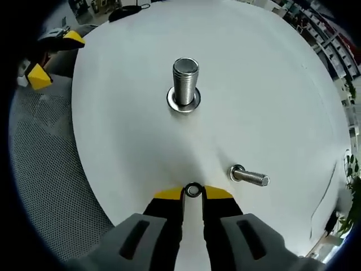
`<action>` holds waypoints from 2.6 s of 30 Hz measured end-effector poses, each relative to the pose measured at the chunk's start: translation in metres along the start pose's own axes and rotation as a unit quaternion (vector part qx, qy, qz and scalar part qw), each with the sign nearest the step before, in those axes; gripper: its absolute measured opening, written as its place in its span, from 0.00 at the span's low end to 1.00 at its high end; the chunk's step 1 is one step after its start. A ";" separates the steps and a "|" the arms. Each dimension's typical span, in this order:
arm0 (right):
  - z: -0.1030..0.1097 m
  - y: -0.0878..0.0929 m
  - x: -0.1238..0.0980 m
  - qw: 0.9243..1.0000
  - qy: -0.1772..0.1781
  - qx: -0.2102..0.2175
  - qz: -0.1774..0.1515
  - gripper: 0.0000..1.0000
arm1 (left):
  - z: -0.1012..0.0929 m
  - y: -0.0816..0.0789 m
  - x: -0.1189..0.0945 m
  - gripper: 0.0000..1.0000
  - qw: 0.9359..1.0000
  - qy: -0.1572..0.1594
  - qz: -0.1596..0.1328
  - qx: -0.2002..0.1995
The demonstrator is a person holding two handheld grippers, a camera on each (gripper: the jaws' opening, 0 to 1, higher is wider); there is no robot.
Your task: Place the washer onto the threaded stud by aligning its center hole with the stud, sliding it down to the base, and recovering from edge contact or off-axis alignment until the washer reaches the visible bottom stop.
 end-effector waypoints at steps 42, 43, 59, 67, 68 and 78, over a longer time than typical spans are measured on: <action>-0.040 -0.003 -0.055 0.996 0.012 0.051 -0.074 0.14 | -0.002 0.001 0.001 0.39 1.000 0.004 0.004 0.003; -0.041 -0.004 -0.055 0.996 0.012 0.051 -0.076 0.14 | -0.002 0.001 0.001 0.39 1.000 0.005 0.005 0.003; -0.047 -0.013 -0.057 0.995 0.020 0.041 -0.083 0.14 | -0.001 0.001 0.001 0.39 1.000 0.003 0.006 0.004; -0.049 -0.016 -0.054 0.996 0.017 0.041 -0.077 0.14 | -0.001 0.001 0.002 0.39 1.000 0.002 0.006 0.003; -0.049 -0.016 -0.054 0.996 0.016 0.041 -0.077 0.14 | -0.001 0.001 0.002 0.39 1.000 0.003 0.006 0.003; -0.049 -0.017 -0.048 0.997 0.012 0.035 -0.065 0.14 | -0.001 0.002 0.002 0.39 1.000 0.003 0.007 0.004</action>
Point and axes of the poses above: the point that each gripper's makers call its tool centre point, and the gripper's own axes: x roughly forward along the fingers, z roughly to its left, y roughly out of its underside, the point moved 3 cm from there along -x, roughly backward along the fingers, and after that the axes turned 12 degrees about z, right-handed, at the moved point
